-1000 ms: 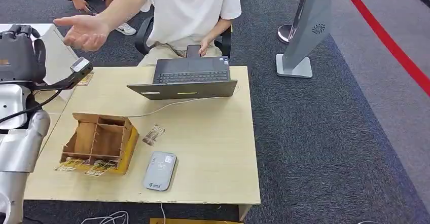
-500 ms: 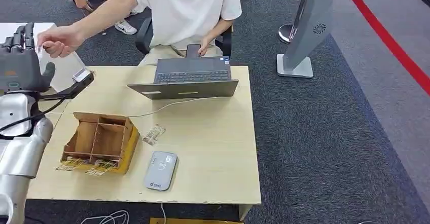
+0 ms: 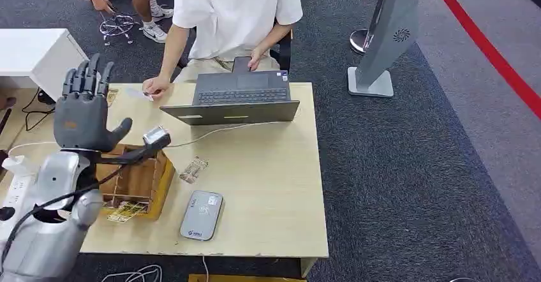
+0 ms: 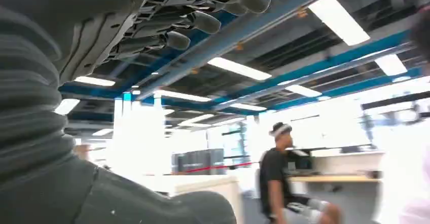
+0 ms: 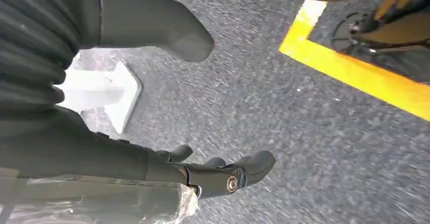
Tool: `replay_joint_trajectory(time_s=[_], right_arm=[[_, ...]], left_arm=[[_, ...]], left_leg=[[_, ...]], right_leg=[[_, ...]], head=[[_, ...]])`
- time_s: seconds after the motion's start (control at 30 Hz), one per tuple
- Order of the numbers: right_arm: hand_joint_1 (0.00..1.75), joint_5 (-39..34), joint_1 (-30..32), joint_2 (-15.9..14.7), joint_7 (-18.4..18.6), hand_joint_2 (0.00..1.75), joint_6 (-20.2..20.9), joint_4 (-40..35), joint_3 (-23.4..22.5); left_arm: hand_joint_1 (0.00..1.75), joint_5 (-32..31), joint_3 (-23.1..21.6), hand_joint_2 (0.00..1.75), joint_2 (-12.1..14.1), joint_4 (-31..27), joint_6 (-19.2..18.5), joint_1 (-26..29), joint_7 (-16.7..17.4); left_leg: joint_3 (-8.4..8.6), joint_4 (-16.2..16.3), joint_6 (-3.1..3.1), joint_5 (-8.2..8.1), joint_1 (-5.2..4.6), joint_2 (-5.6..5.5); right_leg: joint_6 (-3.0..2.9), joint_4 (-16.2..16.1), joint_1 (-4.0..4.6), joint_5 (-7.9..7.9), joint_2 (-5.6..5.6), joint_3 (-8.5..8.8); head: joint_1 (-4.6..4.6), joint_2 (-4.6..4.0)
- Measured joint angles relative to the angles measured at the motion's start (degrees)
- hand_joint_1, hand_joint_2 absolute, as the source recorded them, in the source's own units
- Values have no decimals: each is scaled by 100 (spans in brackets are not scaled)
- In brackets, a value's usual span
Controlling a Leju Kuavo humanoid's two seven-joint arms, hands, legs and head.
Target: Pass the card to the sensor for recognition and then transmit it.
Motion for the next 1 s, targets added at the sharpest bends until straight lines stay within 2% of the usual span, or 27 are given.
replay_joint_trajectory(time_s=[0.1, 0.2, 0.4, 0.53, 0.73, 0.87, 1.0], right_arm=[[0, -118, 37, 0, 59, 175, -26, 2, -98], [0, -175, 62, 0, 61, 175, -72, 7, -201], [0, -179, 85, 0, -9, 175, -105, 7, -299], [0, -179, 88, 0, -46, 175, -138, 9, -323], [0, -133, 92, 0, -30, 175, -179, 11, -323], [0, -113, 91, 0, -4, 175, -199, 13, -323], [0, -41, 92, 0, -4, 175, -205, 13, -323]], left_arm=[[0, -48, -568, 175, 228, -706, 20, 608, 68], [0, -107, -1034, 175, 510, -1173, 175, 1205, 103], [0, -59, -1333, 175, 860, -1525, 267, 2160, 140], [0, 54, -1341, 175, 914, -1579, 432, 2729, 187], [0, 177, -1357, 175, 936, -1579, 1031, 3321, 629], [0, 223, -1357, 175, 923, -1535, 1338, 3494, 866], [0, 288, -1357, 175, 905, -1420, 1823, 3623, 872]], left_leg=[[3, 0, 2, -10, -1, 8], [2, -1, 4, -12, 0, 9], [-5, -4, 4, -11, 2, 4], [-4, -5, 4, -11, 2, 4], [-7, -4, 5, -12, 1, 0], [-8, -4, 7, -13, 1, -1], [-6, -4, 7, -13, 1, -2]], right_leg=[[4, 0, -2, -4, 10, -2], [5, 0, 0, -9, 10, -6], [3, 1, 1, -12, 0, -5], [3, 1, 1, -12, 1, -5], [4, 0, 0, -12, -5, -4], [4, 1, 1, -12, -11, -4], [4, 1, 1, -12, -12, -3]], head=[[-4, 0], [-2, 0], [-2, 0], [-4, 0], [-2, 0], [0, 0], [0, 0]])
